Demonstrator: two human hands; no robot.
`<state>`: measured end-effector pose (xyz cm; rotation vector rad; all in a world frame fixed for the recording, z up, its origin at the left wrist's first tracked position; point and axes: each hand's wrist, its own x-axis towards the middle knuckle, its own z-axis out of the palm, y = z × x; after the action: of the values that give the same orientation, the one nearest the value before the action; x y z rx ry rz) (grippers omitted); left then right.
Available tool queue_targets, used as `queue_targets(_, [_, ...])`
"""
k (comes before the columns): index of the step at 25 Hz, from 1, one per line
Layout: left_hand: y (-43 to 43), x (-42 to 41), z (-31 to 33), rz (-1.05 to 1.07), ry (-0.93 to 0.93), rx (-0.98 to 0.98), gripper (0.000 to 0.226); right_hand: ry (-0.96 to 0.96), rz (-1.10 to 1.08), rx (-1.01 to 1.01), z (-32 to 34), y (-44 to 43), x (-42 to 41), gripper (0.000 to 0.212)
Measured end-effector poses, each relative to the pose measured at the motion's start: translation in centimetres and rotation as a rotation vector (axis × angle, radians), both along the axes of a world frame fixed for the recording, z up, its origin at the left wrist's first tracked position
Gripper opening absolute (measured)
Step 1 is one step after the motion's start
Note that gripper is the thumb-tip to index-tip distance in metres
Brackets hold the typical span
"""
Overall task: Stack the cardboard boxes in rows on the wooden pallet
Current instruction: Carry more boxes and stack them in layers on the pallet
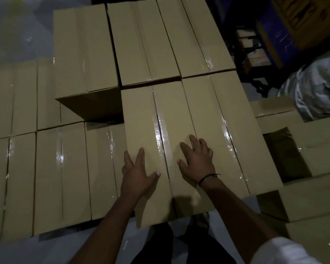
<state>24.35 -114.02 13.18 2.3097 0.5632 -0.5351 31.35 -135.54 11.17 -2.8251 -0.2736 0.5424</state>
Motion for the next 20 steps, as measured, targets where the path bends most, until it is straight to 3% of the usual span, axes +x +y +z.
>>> queue_targets(8, [-1.0, -4.3, 0.5, -0.147, 0.102, 0.045, 0.121, 0.05, 0.171, 0.017, -0.2, -4.0, -6.1, 0.079])
queue_targets(15, [-1.6, -7.3, -0.1, -0.35, 0.18, 0.137, 0.146, 0.122, 0.404, -0.063, -0.3, -6.2, -8.1, 0.121])
queue_targets(20, [-1.6, -8.2, -0.3, -0.559, 0.124, 0.224, 0.152, 0.16, 0.487, -0.13, 0.0, -6.5, -7.7, 0.141])
